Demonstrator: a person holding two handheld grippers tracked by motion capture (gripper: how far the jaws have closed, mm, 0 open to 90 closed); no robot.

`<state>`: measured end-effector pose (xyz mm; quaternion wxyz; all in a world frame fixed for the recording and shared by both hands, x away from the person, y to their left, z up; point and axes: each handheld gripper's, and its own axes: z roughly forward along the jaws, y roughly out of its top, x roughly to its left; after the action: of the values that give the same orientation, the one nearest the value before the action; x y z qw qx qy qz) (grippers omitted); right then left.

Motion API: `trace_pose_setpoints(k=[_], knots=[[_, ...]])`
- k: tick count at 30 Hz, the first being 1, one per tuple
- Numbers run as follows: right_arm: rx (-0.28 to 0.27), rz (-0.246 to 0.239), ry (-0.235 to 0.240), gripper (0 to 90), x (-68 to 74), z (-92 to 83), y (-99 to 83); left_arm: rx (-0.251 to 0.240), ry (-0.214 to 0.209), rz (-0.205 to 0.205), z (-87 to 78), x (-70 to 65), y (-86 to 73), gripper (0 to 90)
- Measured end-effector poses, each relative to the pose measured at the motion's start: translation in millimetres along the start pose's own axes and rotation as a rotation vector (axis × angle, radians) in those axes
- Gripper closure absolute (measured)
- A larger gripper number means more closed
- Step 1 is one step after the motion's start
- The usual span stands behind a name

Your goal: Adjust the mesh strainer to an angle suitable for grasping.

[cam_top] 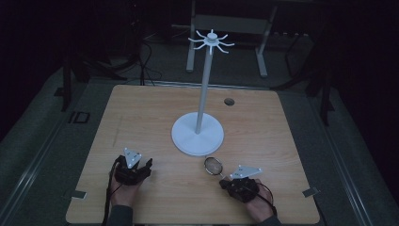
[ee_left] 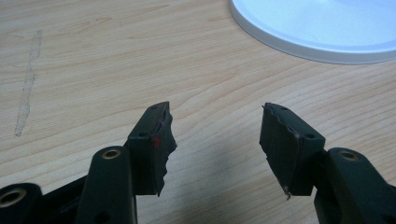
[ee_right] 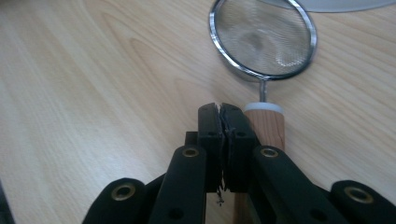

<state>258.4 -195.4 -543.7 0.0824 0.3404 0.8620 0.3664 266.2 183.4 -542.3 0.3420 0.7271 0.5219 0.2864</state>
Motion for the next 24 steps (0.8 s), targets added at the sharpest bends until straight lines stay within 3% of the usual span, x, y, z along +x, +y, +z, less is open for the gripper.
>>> trace_pose_setpoints(k=[9,24], knots=[[0.014,0.052,-0.066,85.5,-26.6,-11.3,-7.7,0.001,-0.001,0.000,-0.1,-0.1,0.1,43.8],[-0.025,0.221,-0.206,84.0,-83.6,-27.6,-19.6,0.012,0.000,0.009,1.3,-1.2,-0.4,43.8]])
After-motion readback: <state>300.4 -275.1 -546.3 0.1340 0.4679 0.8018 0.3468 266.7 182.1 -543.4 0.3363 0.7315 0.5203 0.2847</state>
